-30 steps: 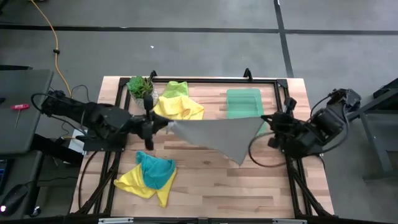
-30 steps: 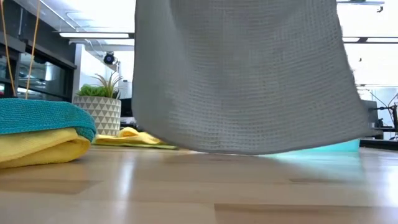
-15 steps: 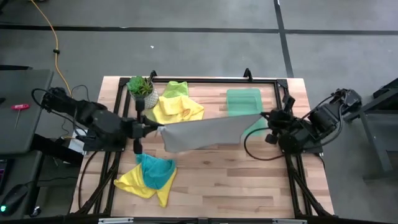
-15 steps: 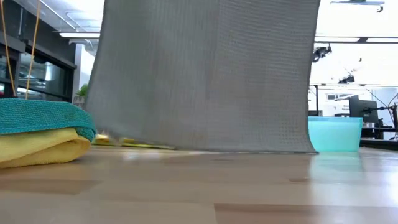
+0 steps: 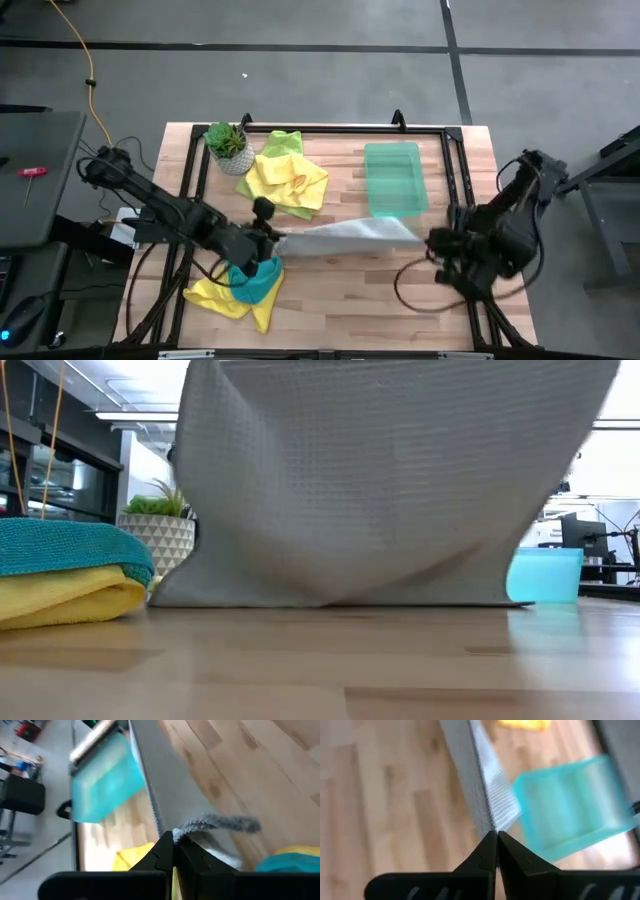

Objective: Fold microfiber towels
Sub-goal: Fold the gray microfiber cloth

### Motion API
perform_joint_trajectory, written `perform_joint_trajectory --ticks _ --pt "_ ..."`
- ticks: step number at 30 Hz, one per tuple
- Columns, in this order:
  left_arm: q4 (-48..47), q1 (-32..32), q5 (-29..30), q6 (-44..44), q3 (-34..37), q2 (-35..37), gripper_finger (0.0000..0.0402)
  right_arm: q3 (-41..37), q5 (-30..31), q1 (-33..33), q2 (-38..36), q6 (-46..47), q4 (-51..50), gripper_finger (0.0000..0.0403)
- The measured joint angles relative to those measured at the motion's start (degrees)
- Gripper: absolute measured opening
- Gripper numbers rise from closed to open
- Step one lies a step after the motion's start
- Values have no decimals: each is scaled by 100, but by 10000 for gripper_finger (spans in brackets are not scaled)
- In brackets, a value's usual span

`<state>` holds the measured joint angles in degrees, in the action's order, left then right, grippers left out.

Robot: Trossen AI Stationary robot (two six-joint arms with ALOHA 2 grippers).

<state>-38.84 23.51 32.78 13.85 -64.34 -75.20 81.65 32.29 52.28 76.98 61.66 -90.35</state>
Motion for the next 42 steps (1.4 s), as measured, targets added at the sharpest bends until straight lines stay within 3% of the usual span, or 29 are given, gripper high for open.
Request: perform_joint_trajectory --ticks 9,14,21,34,42 --pt "1119 520 -906 -887 0 -1288 0 -2 -970 1109 1545 1969 164 0" --pt "1770 734 -1275 -1198 -2 -1939 0 -2 -1377 1306 2304 2243 995 0" --pt "1936 780 -1600 -1863 -2 -2518 0 -2 -1825 1282 3105 2239 1836 0" --pt "1924 780 -2650 -3437 -4 -2648 0 -2 -2294 1011 3549 2361 2711 0" --pt "1876 820 -3122 -3640 -4 -2648 9 -2 -2162 917 3549 2350 2759 0"
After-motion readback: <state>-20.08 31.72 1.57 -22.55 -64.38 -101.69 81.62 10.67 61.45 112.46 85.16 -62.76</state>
